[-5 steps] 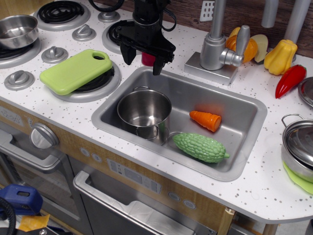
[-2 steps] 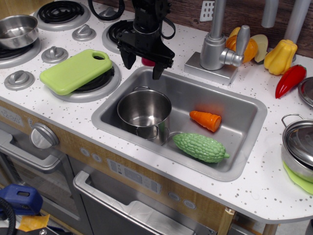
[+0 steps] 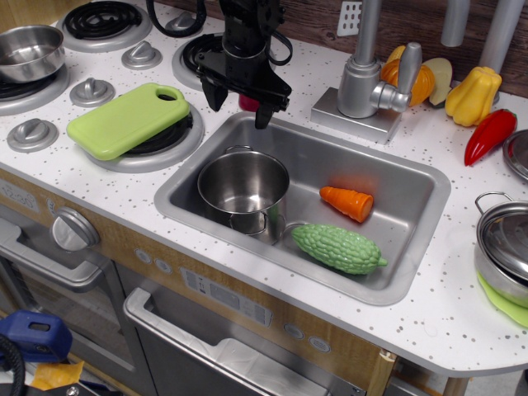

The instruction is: Put sweet potato in pot which is in sink

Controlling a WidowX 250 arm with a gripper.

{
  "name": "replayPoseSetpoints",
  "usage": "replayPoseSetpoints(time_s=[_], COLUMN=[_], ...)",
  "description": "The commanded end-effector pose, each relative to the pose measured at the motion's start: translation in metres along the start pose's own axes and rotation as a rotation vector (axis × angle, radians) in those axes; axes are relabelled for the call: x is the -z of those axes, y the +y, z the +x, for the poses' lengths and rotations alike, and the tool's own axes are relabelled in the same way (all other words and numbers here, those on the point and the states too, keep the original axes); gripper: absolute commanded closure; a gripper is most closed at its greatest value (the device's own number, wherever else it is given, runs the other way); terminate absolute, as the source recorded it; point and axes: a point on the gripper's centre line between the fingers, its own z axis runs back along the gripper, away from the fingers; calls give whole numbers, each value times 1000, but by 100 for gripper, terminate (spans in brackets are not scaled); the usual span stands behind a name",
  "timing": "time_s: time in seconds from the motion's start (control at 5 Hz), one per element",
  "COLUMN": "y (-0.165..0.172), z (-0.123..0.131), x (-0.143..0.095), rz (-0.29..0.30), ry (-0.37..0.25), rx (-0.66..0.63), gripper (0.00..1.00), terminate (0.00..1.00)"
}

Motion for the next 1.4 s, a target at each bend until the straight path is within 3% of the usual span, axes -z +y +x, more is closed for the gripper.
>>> replayPoseSetpoints(time_s=[0.0, 0.6, 0.8, 1.0, 1.2], y=[14, 20, 19, 20, 15], z=[32, 53, 53, 54, 54], x=[-2, 16, 15, 9, -19], rz=[4, -55, -53, -52, 1], ry=[-110, -177, -183, -172, -116], rx=[17, 47, 50, 57, 55], gripper=[0, 0, 100, 100, 100], terminate=[0, 0, 0, 0, 0])
